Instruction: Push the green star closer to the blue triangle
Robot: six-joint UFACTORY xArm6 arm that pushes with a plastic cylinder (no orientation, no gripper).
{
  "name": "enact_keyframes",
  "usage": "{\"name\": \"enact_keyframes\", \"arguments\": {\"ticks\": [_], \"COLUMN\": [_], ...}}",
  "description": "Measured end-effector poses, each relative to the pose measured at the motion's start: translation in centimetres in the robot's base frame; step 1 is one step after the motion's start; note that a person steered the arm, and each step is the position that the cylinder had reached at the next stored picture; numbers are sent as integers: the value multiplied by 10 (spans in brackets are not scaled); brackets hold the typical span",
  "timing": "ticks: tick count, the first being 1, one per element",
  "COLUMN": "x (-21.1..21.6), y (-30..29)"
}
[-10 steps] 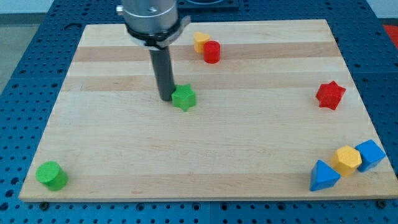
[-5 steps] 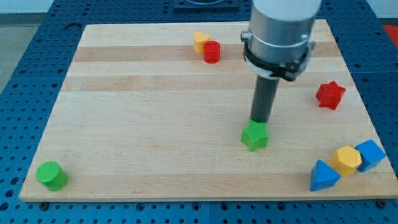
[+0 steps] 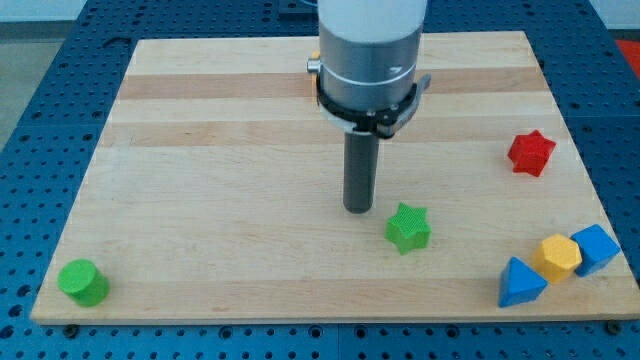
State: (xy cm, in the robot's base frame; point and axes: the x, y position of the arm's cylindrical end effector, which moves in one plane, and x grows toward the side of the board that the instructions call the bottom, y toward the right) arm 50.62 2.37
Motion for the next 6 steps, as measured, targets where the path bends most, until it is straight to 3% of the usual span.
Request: {"name": "enact_keyframes", "arguments": {"ticks": [2,4,6], "x": [15,15,16], "y": [19,118,172]}}
